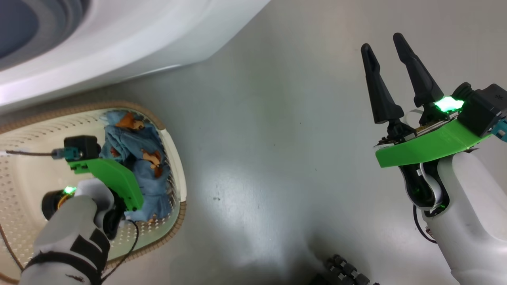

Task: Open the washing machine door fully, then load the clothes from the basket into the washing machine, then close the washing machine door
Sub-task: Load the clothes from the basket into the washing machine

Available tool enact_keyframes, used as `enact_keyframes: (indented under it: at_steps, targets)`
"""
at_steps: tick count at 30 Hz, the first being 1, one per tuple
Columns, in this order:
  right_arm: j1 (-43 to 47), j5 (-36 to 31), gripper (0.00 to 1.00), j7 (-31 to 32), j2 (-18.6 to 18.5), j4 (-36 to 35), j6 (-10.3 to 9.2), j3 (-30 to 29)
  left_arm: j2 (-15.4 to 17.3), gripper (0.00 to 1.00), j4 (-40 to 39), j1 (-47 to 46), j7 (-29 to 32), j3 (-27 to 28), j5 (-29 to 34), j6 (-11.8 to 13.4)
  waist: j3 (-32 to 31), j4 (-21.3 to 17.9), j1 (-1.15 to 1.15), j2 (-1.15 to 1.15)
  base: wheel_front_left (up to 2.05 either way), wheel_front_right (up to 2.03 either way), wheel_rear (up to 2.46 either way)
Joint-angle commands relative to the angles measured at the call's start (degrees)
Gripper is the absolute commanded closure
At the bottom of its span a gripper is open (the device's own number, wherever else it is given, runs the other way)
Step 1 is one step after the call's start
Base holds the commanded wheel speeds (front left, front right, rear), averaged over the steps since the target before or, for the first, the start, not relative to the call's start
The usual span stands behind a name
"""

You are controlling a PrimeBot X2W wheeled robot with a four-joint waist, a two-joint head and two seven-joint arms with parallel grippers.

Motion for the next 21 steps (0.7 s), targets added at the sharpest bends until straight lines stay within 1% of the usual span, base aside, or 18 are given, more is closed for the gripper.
enact_keyframes:
  at_steps: [1, 12, 21]
  targets:
    - [1.6, -0.7, 0.0, -0.5, -0.6, -0.8, 0.25, 0.9, 1.4, 1.0, -0.9, 2.4, -0.7, 0.6, -0.5, 0.0, -1.5, 0.6, 0.0, 0.0, 0.0, 0.0, 0.0]
    - [2.9, -0.2, 0.0, -0.5, -1.5, 0.6, 0.25, 1.7, 1.7, 1.0, -5.3, 7.9, -4.7, -2.1, -4.4, 0.0, -9.8, 3.2, 0.0, 0.0, 0.0, 0.0, 0.0]
    - [4.8, 0.2, 0.0, -0.5, -2.6, 1.9, 0.25, 1.7, 2.1, 1.0, -9.3, 11.9, -9.2, -5.0, -6.8, 0.0, -16.7, 5.6, 0.0, 0.0, 0.0, 0.0, 0.0]
